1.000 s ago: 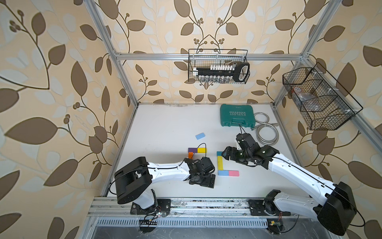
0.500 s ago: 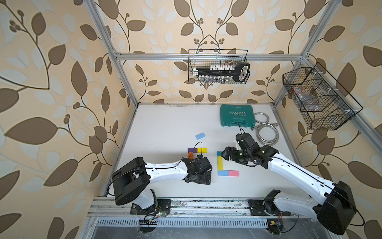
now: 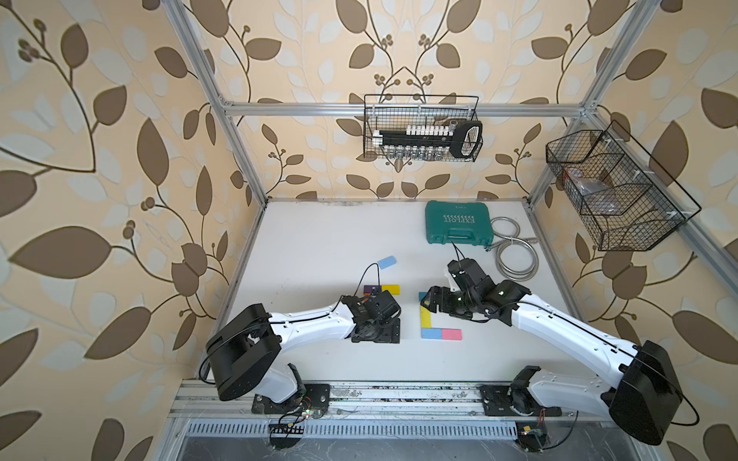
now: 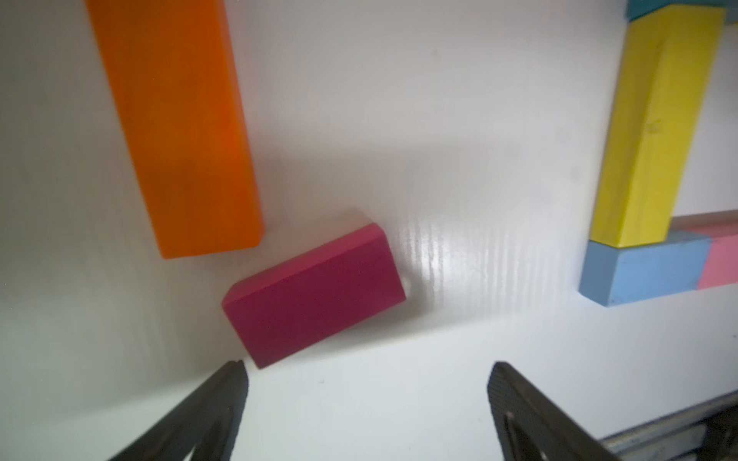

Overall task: Assemble the letter c with building blocks
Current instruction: Assemble the building block at the center of the board.

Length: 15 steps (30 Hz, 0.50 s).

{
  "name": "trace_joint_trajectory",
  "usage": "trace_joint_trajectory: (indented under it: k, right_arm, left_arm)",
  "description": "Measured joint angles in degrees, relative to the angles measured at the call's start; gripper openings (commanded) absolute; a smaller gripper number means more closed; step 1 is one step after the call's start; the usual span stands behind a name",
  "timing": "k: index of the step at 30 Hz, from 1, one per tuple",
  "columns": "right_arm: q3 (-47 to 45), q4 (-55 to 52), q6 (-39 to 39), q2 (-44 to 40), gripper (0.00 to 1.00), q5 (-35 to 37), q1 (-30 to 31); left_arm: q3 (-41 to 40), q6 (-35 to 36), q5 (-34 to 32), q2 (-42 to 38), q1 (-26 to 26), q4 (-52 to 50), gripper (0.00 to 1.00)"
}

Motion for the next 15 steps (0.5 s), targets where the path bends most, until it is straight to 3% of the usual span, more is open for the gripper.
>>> trace_joint_trajectory:
  k: [6,10,15]
  right_arm:
    - [0.3,1.2,3.0,4.0,0.87,2.2,7.3]
    - [4.3,0.9,5.0,11.6,0.87,4.4,12.8]
    - [15.1,-1.7,6.2,23.1,0.88,8.1,18.9]
  left_arm:
    - [-0.6,0.9,0.7,-13.1,4.0,-5.2,0.99]
    - [0.4,2.7,1.3,-18.2,14.3,-10.3,0.99]
    - [3.5,7.9,5.4,-17.3,29.5,-14.4,0.99]
